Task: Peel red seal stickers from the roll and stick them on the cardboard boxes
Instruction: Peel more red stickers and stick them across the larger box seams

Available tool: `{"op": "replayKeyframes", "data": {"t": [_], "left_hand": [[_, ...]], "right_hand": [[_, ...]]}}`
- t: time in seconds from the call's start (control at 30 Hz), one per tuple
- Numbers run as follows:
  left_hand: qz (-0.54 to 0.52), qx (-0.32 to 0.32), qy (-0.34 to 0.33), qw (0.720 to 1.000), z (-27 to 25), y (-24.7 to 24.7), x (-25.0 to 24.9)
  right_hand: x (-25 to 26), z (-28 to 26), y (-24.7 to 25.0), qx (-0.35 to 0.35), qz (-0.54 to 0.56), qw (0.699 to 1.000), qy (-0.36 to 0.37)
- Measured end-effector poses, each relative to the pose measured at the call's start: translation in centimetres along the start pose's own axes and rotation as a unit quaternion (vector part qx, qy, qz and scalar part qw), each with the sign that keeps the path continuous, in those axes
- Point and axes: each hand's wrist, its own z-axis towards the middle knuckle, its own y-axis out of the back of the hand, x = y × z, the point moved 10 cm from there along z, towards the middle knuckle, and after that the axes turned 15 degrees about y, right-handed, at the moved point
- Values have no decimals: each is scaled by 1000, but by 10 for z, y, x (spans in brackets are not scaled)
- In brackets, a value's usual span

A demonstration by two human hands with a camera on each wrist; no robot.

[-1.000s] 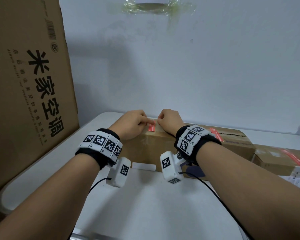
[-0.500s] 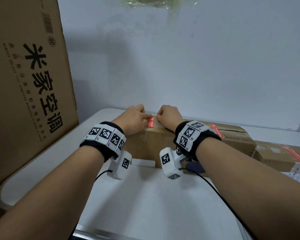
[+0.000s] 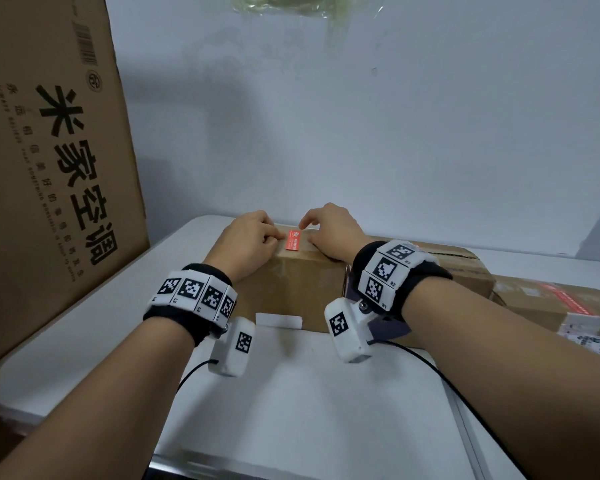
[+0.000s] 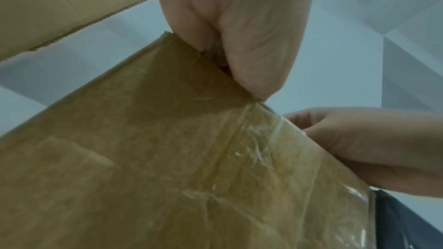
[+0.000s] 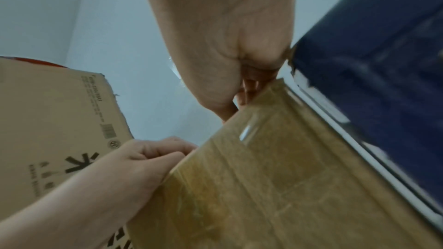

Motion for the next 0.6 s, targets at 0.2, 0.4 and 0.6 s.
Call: {"op": "replayKeyframes", "data": {"t": [0.2, 0.4, 0.6], "left_hand": [[25, 22, -3, 999, -1, -4, -4], [109, 90, 7, 990, -15, -14, 0], [105, 75, 17, 991, -20, -14, 1]], "right_hand": [[25, -23, -7, 31, -31, 996, 78], [39, -34, -9, 44, -92, 989, 109], [50, -47, -5, 52, -115, 983, 130]]}}
